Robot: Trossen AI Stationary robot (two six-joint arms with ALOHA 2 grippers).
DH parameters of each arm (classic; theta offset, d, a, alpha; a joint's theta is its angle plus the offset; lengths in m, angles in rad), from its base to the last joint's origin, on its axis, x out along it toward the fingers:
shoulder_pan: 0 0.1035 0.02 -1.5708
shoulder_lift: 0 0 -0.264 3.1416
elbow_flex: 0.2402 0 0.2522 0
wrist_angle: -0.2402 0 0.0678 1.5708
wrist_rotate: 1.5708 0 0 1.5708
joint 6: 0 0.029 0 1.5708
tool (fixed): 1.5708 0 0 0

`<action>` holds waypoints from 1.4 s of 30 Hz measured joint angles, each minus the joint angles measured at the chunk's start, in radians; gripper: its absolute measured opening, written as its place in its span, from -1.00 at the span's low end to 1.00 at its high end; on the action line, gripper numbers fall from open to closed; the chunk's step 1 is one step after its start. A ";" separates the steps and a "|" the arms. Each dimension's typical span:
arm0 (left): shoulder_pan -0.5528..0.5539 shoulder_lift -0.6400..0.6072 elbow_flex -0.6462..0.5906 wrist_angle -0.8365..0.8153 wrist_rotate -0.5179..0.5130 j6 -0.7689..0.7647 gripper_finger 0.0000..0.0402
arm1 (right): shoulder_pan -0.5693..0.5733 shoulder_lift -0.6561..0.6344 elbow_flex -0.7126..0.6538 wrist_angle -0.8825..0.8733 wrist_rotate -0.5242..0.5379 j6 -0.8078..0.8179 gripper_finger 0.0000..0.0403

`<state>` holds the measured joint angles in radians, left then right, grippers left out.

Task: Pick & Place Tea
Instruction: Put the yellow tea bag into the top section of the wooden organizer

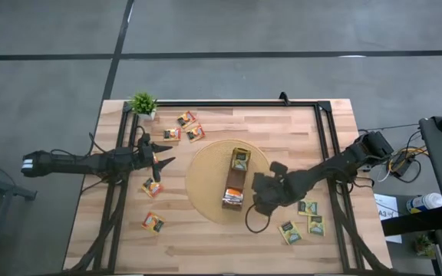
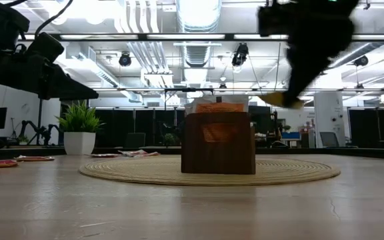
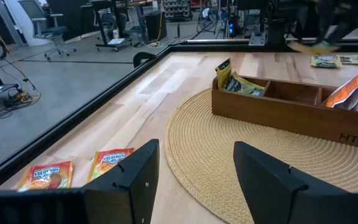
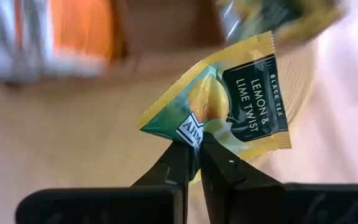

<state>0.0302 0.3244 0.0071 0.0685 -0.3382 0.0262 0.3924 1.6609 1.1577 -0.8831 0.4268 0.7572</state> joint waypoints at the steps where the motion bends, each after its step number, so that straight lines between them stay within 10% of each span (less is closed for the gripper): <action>1: 0.000 0.000 0.000 0.000 0.000 0.000 0.01 | -0.010 0.003 0.016 0.002 0.031 -0.003 -0.90; 22: 0.000 0.000 0.000 0.000 0.000 0.000 0.01 | -0.311 0.265 0.228 0.053 0.010 -0.222 -0.91; 42: 0.000 0.000 0.000 -0.001 0.000 0.000 0.01 | -0.354 0.388 0.404 -0.162 -0.050 -0.128 -0.86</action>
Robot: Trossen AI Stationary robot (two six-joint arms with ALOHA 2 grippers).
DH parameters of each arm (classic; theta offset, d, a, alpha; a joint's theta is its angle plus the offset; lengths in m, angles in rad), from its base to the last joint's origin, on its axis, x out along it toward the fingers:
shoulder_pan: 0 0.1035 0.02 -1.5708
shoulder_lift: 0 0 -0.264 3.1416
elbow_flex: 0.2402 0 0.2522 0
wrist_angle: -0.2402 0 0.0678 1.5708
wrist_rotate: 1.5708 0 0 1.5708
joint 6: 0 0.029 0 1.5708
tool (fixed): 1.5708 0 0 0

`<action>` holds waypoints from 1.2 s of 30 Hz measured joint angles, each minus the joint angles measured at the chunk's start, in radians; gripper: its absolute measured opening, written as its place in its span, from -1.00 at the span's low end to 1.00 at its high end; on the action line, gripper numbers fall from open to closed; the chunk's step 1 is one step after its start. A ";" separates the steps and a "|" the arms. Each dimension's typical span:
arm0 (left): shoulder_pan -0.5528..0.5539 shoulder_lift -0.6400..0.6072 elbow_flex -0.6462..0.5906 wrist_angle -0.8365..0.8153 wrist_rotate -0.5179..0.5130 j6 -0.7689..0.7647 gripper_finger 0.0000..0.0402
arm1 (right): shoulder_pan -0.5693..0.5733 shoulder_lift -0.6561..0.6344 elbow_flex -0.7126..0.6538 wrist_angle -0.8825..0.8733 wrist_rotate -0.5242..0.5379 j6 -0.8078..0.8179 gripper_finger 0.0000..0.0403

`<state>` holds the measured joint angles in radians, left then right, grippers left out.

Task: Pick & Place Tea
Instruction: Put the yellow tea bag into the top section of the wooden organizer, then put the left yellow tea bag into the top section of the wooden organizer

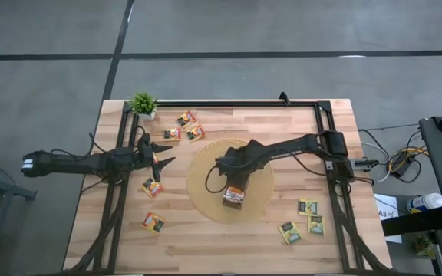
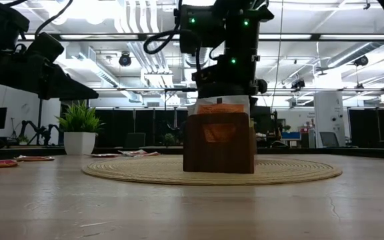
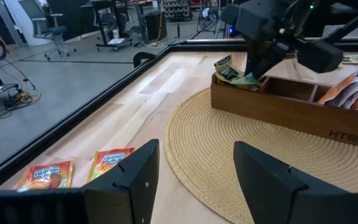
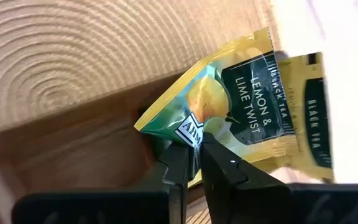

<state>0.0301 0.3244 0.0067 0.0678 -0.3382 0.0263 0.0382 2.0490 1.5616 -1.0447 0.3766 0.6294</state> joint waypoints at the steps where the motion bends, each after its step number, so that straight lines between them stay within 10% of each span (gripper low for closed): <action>1: 0.000 0.000 0.000 0.000 0.000 0.000 0.01 | 0.000 -0.002 0.000 0.001 -0.015 -0.006 -0.86; 22: 0.000 0.000 0.000 0.000 0.000 0.000 0.01 | -0.034 -0.003 0.048 -0.018 -0.090 -0.114 -0.17; 36: 0.000 0.000 0.000 0.000 0.000 0.000 0.01 | -0.028 -0.005 0.146 -0.016 -0.097 -0.084 -0.11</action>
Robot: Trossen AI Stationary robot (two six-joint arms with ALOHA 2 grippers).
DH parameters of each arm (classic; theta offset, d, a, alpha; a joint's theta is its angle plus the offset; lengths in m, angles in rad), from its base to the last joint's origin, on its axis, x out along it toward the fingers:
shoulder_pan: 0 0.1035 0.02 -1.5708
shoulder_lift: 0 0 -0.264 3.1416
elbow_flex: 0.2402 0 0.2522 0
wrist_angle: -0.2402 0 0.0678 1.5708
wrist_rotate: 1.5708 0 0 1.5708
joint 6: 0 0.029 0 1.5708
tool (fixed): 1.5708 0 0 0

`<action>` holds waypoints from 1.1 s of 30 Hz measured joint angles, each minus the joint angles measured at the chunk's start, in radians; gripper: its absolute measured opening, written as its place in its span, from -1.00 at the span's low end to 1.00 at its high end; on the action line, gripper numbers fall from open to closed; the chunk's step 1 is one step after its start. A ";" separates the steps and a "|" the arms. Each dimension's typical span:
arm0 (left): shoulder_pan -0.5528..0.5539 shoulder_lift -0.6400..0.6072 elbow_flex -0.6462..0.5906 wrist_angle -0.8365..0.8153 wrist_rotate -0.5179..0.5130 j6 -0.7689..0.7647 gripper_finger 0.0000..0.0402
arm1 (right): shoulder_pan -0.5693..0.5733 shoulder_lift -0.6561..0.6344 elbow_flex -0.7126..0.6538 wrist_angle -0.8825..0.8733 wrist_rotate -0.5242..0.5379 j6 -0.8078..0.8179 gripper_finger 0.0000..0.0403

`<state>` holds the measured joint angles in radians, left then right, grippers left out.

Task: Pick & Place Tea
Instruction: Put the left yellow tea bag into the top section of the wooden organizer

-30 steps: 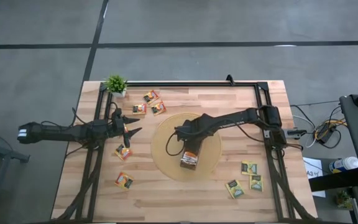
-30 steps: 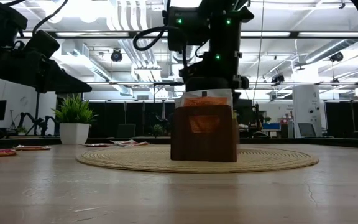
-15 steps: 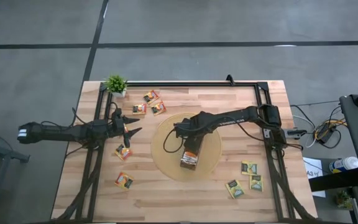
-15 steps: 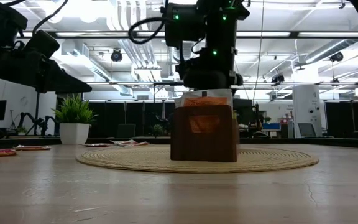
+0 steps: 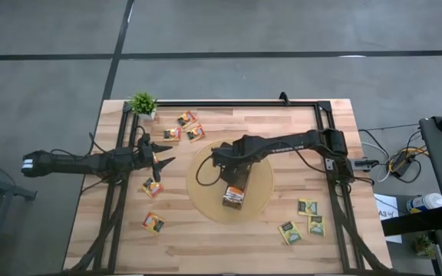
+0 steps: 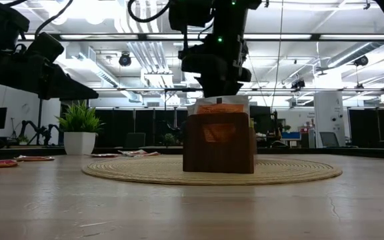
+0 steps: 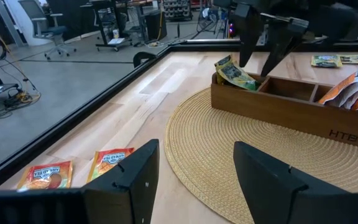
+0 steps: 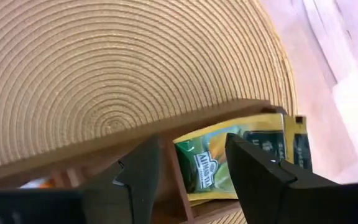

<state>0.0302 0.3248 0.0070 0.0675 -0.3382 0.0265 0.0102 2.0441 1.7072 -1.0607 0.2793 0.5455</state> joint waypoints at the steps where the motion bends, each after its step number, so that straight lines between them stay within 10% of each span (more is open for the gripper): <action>1: 0.000 0.000 0.000 0.000 0.000 0.000 0.01 | 0.001 0.000 0.004 -0.004 -0.001 -0.024 -0.11; 33: 0.000 0.000 0.000 0.000 0.000 0.000 0.01 | -0.030 0.122 -0.106 -0.054 0.078 -0.029 -0.16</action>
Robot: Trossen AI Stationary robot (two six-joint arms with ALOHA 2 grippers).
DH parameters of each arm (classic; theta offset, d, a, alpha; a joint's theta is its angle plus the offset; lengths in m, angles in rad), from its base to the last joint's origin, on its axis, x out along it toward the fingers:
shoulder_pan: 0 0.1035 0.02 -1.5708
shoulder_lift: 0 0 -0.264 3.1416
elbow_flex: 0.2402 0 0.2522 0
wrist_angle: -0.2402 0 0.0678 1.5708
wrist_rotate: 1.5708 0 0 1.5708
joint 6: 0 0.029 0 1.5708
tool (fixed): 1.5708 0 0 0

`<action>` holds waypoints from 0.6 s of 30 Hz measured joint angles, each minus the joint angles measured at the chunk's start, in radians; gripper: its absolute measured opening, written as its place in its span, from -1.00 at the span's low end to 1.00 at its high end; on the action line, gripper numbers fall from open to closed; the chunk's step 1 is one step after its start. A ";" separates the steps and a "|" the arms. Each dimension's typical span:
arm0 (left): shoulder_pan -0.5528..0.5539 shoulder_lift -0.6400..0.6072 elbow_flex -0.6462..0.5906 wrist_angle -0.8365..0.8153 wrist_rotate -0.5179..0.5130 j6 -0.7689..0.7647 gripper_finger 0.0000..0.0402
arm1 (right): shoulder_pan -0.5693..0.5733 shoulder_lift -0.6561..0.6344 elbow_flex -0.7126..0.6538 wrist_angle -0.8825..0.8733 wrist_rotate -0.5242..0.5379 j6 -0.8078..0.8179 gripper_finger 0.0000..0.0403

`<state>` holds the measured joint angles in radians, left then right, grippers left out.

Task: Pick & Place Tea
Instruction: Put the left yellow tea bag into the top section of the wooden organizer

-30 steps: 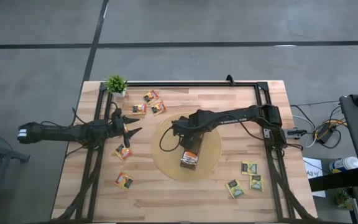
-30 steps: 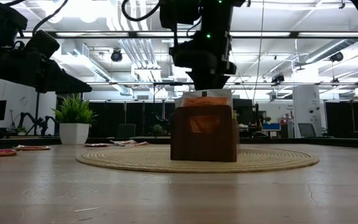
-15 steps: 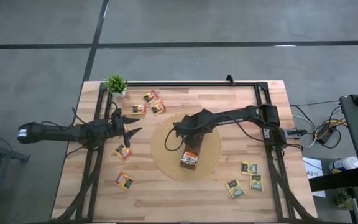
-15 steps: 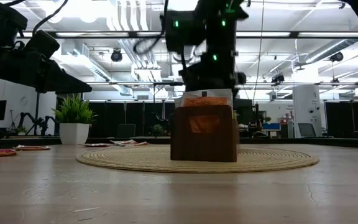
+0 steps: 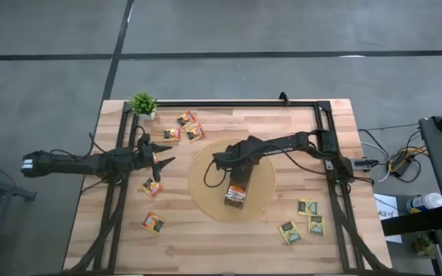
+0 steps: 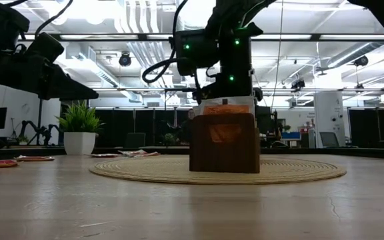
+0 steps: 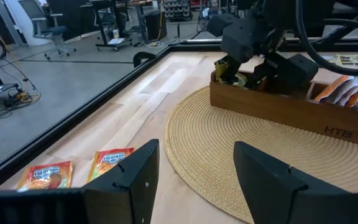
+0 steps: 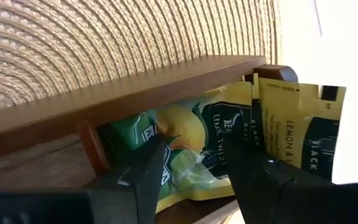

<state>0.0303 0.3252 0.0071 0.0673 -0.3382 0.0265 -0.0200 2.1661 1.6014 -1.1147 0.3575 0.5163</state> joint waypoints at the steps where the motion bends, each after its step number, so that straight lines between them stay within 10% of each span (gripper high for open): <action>1: 0.000 0.000 0.000 0.000 0.000 0.000 0.01 | 0.000 -0.014 0.004 0.001 -0.004 0.000 -0.16; 18: 0.000 0.000 0.000 0.000 0.000 0.000 0.01 | 0.064 -0.256 0.016 0.026 0.000 0.136 -0.17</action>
<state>0.0303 0.3252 0.0067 0.0673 -0.3382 0.0265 0.0444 1.9096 1.6176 -1.0885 0.3580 0.6523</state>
